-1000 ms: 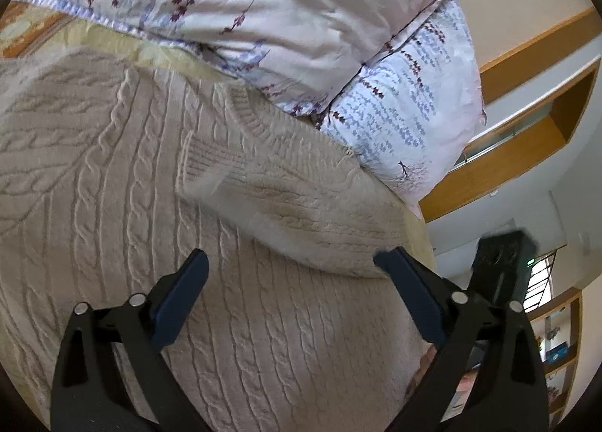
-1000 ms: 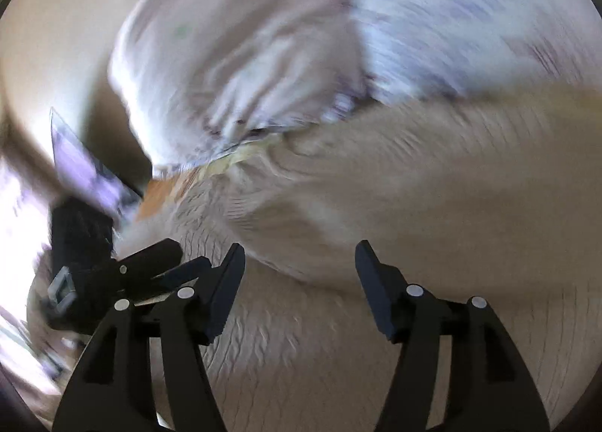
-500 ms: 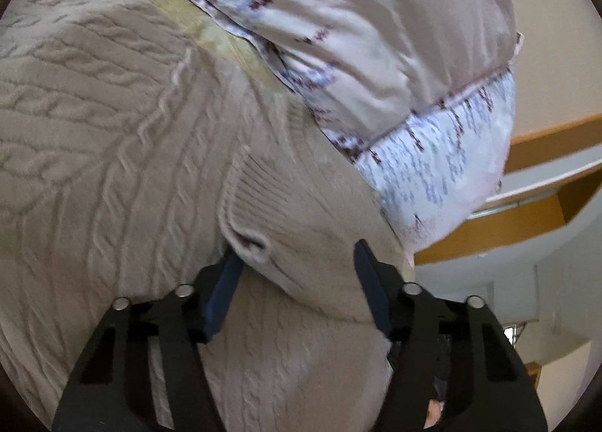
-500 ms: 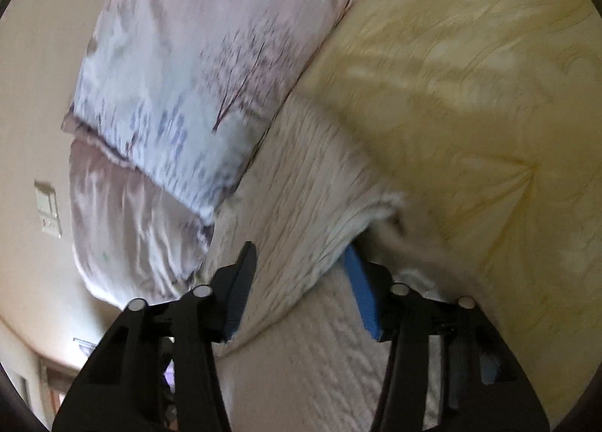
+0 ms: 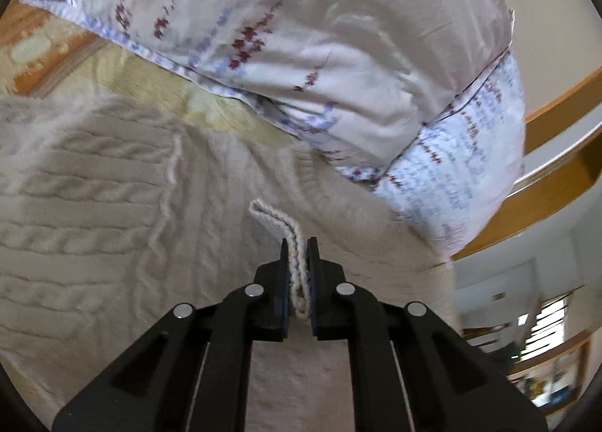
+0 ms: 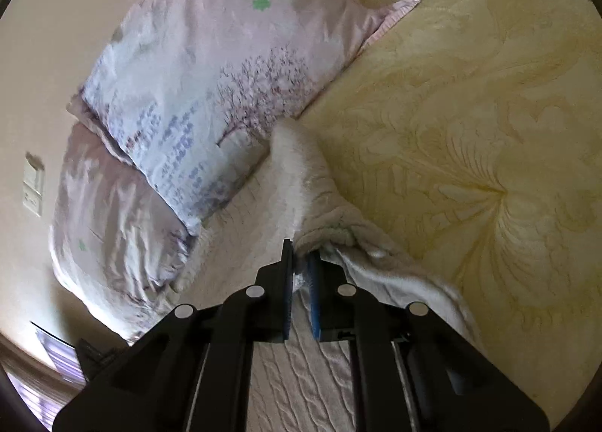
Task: Fold small clothes
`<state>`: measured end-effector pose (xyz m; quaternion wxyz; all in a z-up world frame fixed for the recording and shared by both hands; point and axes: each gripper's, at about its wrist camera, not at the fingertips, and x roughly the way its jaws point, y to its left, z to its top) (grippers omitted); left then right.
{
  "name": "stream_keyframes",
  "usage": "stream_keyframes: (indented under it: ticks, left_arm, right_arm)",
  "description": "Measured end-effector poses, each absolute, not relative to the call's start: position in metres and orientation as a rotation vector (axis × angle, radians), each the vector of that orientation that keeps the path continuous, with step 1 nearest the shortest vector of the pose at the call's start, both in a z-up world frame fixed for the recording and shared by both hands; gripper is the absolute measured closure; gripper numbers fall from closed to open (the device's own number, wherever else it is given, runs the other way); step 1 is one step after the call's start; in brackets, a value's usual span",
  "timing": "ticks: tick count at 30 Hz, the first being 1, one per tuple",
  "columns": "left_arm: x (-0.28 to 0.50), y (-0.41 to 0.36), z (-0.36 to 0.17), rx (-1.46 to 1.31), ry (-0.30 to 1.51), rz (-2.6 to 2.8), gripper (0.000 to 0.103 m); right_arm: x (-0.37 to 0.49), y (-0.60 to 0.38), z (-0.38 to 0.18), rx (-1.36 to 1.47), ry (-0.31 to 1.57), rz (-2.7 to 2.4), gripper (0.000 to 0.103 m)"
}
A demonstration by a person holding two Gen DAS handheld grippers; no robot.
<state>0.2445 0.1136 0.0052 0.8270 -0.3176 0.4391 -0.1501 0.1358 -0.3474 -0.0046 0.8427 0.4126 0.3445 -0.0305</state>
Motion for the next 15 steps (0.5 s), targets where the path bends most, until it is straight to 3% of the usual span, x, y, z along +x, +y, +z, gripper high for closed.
stream_keyframes:
  ticks: [6,8,10,13,15]
  left_arm:
    - [0.238,0.113,-0.007,-0.615,0.997,-0.285,0.092]
    - [0.232,0.116,-0.004,-0.615,0.993,-0.291,0.082]
    - [0.218,0.125,0.005,-0.615,0.963,-0.304,0.054]
    - [0.187,0.15,0.023,-0.61,0.883,-0.278,0.032]
    - [0.166,0.174,0.033,-0.612,0.827,-0.219,0.028]
  right_arm:
    - [0.139,-0.337,-0.007,0.764,0.783,-0.147,0.092]
    - [0.135,-0.336,-0.003,0.746,0.785,-0.165,0.077]
    - [0.126,-0.336,0.003,0.744,0.752,-0.167,0.048]
    - [0.115,-0.329,0.011,0.694,0.701,-0.184,0.03]
    - [0.113,-0.32,0.013,0.665,0.678,-0.152,0.03]
